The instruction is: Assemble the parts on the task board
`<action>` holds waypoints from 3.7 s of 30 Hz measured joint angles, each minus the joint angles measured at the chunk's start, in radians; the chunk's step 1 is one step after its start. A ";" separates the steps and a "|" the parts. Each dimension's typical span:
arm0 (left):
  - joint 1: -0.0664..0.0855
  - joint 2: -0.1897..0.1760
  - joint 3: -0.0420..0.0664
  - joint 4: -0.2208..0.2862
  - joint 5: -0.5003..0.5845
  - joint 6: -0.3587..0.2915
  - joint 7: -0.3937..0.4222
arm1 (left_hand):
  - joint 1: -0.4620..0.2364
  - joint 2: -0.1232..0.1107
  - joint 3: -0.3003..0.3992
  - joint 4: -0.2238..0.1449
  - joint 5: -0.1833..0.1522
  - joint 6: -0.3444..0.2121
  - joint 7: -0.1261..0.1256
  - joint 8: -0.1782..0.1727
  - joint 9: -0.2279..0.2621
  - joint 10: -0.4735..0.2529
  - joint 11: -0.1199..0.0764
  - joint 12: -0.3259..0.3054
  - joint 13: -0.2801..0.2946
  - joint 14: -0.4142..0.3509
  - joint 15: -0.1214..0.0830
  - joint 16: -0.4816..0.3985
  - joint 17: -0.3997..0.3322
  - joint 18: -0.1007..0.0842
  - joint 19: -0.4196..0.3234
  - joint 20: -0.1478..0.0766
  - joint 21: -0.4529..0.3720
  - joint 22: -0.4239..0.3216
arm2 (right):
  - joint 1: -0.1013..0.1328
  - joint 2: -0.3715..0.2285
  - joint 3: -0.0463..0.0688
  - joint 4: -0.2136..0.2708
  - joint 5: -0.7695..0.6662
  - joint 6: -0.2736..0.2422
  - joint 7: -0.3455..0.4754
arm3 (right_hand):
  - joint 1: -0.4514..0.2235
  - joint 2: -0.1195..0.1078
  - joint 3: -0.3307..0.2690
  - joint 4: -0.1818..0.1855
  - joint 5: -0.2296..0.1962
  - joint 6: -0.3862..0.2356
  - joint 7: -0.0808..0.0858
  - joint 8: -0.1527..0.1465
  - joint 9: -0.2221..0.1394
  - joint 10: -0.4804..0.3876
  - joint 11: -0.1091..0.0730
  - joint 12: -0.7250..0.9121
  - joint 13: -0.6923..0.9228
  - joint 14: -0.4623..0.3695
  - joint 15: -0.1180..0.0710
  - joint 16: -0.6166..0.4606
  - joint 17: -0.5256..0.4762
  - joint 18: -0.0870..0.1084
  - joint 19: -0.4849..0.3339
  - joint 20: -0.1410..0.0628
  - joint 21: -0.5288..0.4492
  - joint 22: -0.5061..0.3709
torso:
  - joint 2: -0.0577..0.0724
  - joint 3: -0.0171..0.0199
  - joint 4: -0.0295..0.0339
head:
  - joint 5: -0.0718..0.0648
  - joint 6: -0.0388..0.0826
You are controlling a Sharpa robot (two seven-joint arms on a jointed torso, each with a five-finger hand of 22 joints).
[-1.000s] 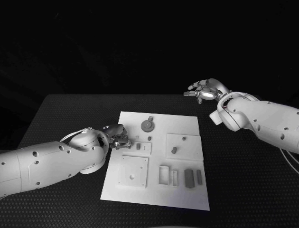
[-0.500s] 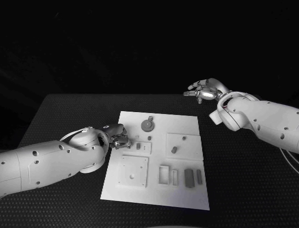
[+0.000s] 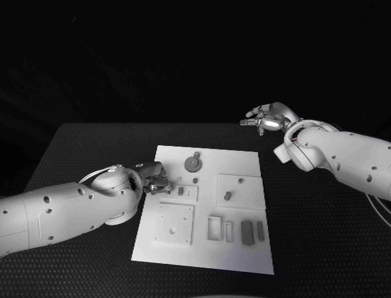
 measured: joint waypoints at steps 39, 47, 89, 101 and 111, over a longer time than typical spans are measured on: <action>-0.005 0.006 -0.003 -0.017 -0.001 0.028 -0.018 | -0.107 -0.155 -0.025 0.143 -0.149 0.089 -0.075 0.020 -0.004 -0.012 -0.016 0.022 -0.007 0.007 -0.015 0.001 -0.002 0.000 0.004 -0.004 -0.004 0.000 | 0.000 -0.001 0.000 0.001 0.000 0.001 0.000 | 0.000 0.000 -0.003 0.003 0.004 0.000 0.000 0.000 -0.002 -0.004 0.004 0.000 -0.004 -0.004 -0.004 0.004 -0.003 -0.007 0.000 0.000 0.000 0.000 | 0.000 -0.0008 0.0007 | -0.003 0.000; -0.006 0.004 0.003 -0.019 -0.001 0.021 -0.028 | -0.160 -0.252 0.004 0.254 -0.149 0.089 -0.075 0.031 0.001 -0.016 -0.012 0.026 -0.007 0.007 -0.014 0.009 -0.002 0.000 0.006 -0.002 -0.004 0.000 | -0.001 -0.001 0.000 0.000 0.000 0.001 0.000 | 0.000 0.000 -0.003 0.003 0.008 0.000 0.000 0.000 -0.003 -0.004 0.004 0.000 -0.005 -0.004 -0.004 0.004 -0.004 -0.008 0.000 0.000 0.000 0.000 | 0.000 -0.0008 0.0001 | -0.005 0.002; 0.028 0.148 0.095 -0.208 0.128 -0.079 0.373 | 0.347 -0.204 0.030 -0.039 -0.117 -0.141 0.063 -0.210 -0.134 -0.319 0.199 -0.650 -0.310 -0.266 0.160 -0.325 -0.118 -0.040 -0.250 0.078 -0.231 -0.056 | -0.008 0.016 0.000 -0.016 0.000 0.006 0.000 | -0.004 0.004 -0.003 0.003 0.008 0.000 0.000 0.004 -0.003 -0.004 0.004 0.004 -0.006 -0.004 -0.004 0.004 -0.005 -0.001 0.000 0.000 0.000 0.000 | 0.002 0.0006 -0.0027 | -0.017 0.014; 0.027 0.202 0.083 -0.248 -0.042 -0.029 0.445 | 0.362 -0.252 -0.011 -0.036 -0.126 -0.158 0.071 -0.269 -0.170 -0.319 0.212 -0.825 -0.361 -0.242 0.167 -0.304 -0.075 -0.041 -0.234 0.073 -0.236 -0.032 | -0.008 0.018 0.000 -0.015 0.000 0.008 -0.001 | -0.004 0.004 -0.003 0.003 0.008 0.000 0.000 0.004 -0.004 -0.004 0.004 0.004 -0.008 -0.004 -0.004 0.007 -0.006 -0.006 0.000 0.000 0.000 0.000 | 0.002 -0.0005 -0.0021 | -0.024 0.015; 0.026 0.244 0.062 -0.276 -0.151 0.024 0.453 | 0.369 -0.245 -0.048 -0.040 -0.114 -0.144 0.066 -0.270 -0.171 -0.281 0.200 -0.870 -0.358 -0.223 0.152 -0.220 -0.018 -0.041 -0.200 0.064 -0.205 0.001 | -0.008 0.017 0.000 -0.008 0.000 0.008 -0.001 | -0.004 0.004 -0.003 0.003 0.008 0.000 0.000 0.004 -0.004 -0.004 0.004 0.004 -0.008 -0.004 -0.004 0.008 -0.006 -0.007 0.000 0.000 0.000 0.000 | 0.002 -0.0012 -0.0010 | -0.029 0.012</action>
